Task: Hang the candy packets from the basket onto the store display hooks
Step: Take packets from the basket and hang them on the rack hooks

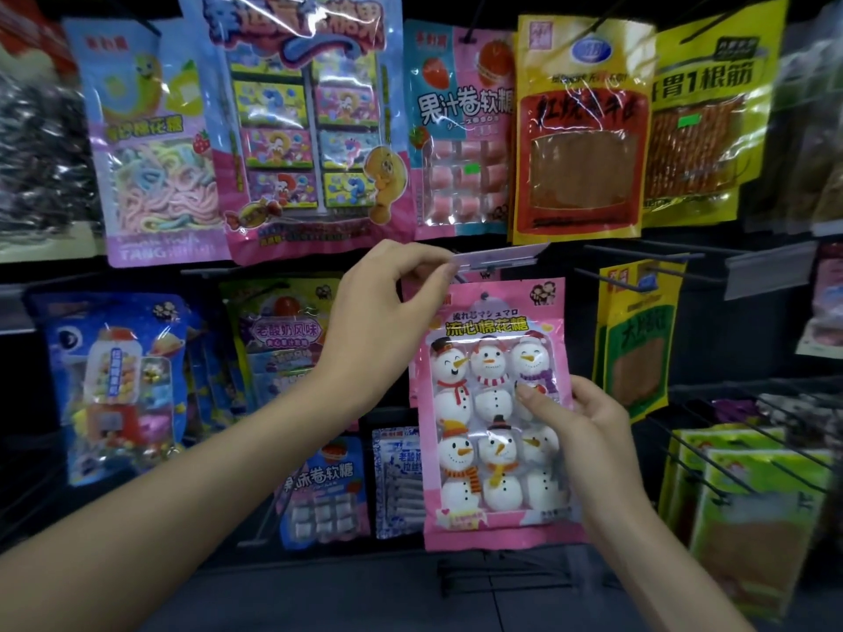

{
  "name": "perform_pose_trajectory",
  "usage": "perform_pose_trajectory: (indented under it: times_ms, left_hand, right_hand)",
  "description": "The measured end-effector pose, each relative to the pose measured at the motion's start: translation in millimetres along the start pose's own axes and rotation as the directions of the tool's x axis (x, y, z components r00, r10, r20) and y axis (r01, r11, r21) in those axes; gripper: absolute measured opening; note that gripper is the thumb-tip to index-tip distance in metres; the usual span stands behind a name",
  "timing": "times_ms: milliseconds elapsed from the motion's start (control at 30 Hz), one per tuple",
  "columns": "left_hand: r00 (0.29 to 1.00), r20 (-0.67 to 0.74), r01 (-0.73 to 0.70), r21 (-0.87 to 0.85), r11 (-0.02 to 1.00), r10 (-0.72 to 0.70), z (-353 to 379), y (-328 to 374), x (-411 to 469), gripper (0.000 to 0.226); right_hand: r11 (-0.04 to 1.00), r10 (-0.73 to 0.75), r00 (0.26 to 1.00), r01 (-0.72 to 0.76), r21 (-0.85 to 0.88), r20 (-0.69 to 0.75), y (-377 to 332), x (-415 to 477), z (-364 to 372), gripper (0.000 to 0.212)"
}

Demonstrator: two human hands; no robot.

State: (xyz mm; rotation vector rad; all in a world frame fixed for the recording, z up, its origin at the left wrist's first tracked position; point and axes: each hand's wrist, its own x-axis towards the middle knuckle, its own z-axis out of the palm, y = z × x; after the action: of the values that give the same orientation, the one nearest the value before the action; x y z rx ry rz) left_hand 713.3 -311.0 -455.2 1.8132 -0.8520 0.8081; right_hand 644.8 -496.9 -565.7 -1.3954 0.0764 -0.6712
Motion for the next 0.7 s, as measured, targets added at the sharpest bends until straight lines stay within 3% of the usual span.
perform_pose_trajectory:
  times_ms: [167,267,367,500,600,700]
  left_hand:
    - [0.993,-0.075,0.094,-0.018,0.995,-0.095,5.5,-11.1,-15.5,0.034]
    - [0.953,-0.107,0.273,-0.099,0.957,-0.283,14.0,-27.6,-32.2,0.044]
    - [0.877,-0.006,0.471,-0.191,0.861,-0.481,25.2,-44.2,-50.4,0.053]
    - [0.808,0.136,0.585,-0.308,0.751,-0.574,44.1,-65.4,-69.7,0.034]
    - [0.808,0.149,0.58,-0.365,0.728,-0.569,57.8,-82.7,-75.6,0.021]
    - [0.802,0.104,0.572,-0.418,0.705,-0.589,67.4,-93.2,-76.2,0.024]
  right_hand:
    - [1.0,0.015,1.0,-0.015,-0.003,-0.004,4.1,4.6,2.4,0.015]
    - [1.0,0.03,1.0,-0.03,0.003,-0.003,8.0,8.0,5.0,0.014]
    - [0.999,0.038,0.999,-0.038,-0.005,-0.009,12.7,13.9,8.5,0.02]
    - [0.999,0.04,0.997,-0.042,-0.027,-0.063,21.5,25.5,12.7,0.033]
    - [0.997,0.014,0.994,-0.021,-0.069,-0.109,27.7,33.9,13.8,0.029]
    - [0.998,0.014,0.992,-0.021,-0.06,-0.125,31.2,42.8,16.1,0.03]
